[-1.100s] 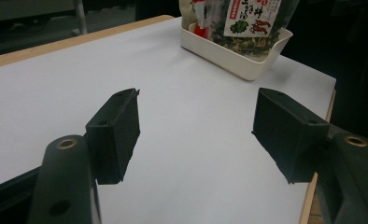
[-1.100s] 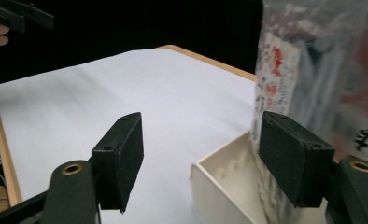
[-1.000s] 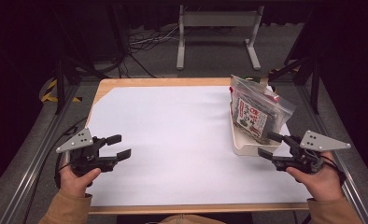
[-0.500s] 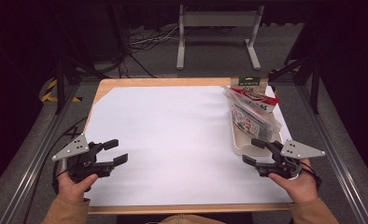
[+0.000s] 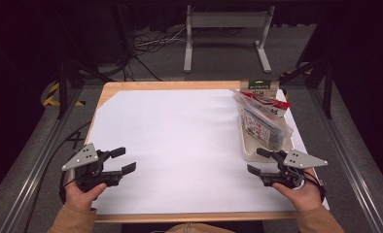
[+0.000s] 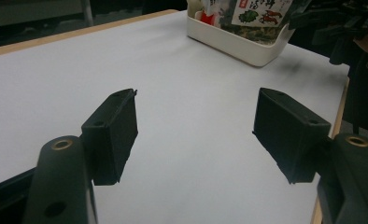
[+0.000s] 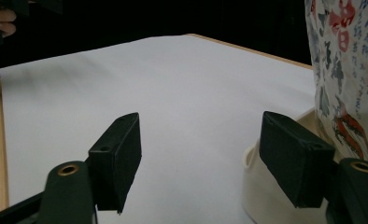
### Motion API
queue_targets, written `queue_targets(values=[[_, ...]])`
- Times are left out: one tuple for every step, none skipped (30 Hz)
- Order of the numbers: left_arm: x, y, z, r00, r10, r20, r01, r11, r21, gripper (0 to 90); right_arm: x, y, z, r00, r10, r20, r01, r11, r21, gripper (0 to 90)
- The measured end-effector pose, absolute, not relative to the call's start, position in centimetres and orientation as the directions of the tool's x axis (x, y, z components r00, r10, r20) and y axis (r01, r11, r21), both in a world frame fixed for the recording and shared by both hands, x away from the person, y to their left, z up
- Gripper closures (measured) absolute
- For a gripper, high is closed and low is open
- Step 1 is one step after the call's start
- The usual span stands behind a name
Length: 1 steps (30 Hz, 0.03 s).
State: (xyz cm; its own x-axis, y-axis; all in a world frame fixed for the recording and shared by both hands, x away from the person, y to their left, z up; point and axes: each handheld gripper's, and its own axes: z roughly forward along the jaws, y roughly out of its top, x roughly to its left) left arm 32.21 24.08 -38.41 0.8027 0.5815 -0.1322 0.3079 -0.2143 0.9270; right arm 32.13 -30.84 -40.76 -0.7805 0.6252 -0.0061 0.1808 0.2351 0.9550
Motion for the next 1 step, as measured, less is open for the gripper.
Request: queue_targets(values=[[32.23, 24.07, -38.45, 0.802, 0.583, -0.133, 0.309, -0.214, 0.927, 30.8, 32.11, -30.82, -40.75, -0.782, 0.624, -0.004, 0.181, 0.234, 0.955, 29.3]])
